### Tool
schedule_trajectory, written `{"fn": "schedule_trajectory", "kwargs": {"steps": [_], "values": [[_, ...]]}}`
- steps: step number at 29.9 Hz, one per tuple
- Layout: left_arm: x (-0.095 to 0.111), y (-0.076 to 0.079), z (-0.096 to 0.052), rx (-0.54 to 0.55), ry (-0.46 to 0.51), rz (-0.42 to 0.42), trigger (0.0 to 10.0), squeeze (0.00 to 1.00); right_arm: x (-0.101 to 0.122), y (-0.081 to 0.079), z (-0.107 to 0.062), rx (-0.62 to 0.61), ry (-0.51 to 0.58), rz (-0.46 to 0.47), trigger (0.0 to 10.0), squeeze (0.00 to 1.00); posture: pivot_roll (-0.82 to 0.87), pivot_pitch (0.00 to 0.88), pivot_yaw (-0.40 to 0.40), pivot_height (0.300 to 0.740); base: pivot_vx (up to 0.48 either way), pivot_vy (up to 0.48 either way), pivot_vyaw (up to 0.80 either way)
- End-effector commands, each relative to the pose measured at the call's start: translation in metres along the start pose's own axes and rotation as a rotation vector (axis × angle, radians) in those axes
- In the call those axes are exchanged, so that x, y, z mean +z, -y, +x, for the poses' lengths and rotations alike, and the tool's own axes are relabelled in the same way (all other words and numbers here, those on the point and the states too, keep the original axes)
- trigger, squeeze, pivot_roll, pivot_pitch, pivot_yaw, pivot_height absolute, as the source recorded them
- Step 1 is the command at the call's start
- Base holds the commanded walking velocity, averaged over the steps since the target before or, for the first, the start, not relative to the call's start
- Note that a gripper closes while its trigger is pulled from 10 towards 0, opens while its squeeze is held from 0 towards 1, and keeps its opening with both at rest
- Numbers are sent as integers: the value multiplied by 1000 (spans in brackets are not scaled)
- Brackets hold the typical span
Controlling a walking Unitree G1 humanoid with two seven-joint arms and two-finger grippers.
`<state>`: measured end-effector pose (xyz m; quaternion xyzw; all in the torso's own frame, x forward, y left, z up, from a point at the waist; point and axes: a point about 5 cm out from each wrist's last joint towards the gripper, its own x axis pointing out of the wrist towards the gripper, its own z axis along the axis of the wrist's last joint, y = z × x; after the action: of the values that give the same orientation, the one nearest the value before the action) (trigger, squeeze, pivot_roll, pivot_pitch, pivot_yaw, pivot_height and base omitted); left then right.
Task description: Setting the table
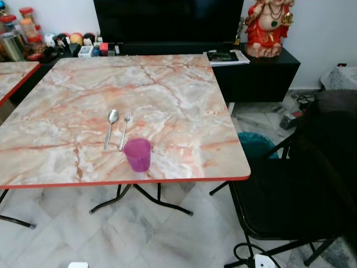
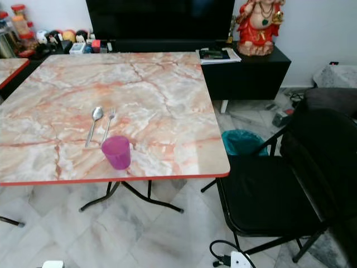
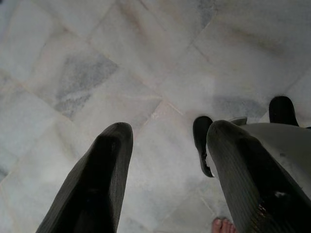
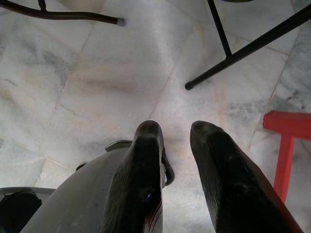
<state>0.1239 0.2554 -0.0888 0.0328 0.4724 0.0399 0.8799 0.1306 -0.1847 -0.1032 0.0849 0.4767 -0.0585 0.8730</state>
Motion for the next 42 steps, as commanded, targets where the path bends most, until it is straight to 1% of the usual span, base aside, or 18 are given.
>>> {"fn": "schedule_trajectory", "kwargs": {"steps": [1,4,9,15,18,23,33,37,42], "values": [[-2,-2,-1,6,-2,-16,10000,0,0,0,0,3,-6,-4,10000,0,-14,0,12,740,0,0,-769],[-2,-2,-1,4,-3,-14,10000,0,0,0,0,2,-4,-3,10000,0,-16,0,11,740,0,0,-763],[-2,-1,-1,6,-6,0,10000,0,1,0,0,7,12,4,10000,0,-14,0,9,740,0,0,0],[-3,-1,-1,5,-11,11,10000,0,0,0,0,8,4,3,10000,0,-17,0,11,740,279,0,0],[-3,-1,-1,3,-13,14,10000,0,0,0,0,10,2,4,10000,0,-17,0,12,740,292,0,-752],[-3,-1,-1,2,-13,16,10000,0,0,0,0,11,4,-3,10000,0,-19,0,14,740,284,0,0],[-2,-2,-1,7,-4,5,10000,0,0,-1,0,18,5,2,10000,0,-11,0,12,740,0,0,0],[-2,-3,-1,12,-11,30,10000,0,1,-2,0,25,7,6,10000,0,-11,0,13,740,0,0,0],[-1,-3,-1,13,-12,35,10000,0,1,-2,0,25,9,2,10000,0,-12,0,12,740,0,-366,0]]}}
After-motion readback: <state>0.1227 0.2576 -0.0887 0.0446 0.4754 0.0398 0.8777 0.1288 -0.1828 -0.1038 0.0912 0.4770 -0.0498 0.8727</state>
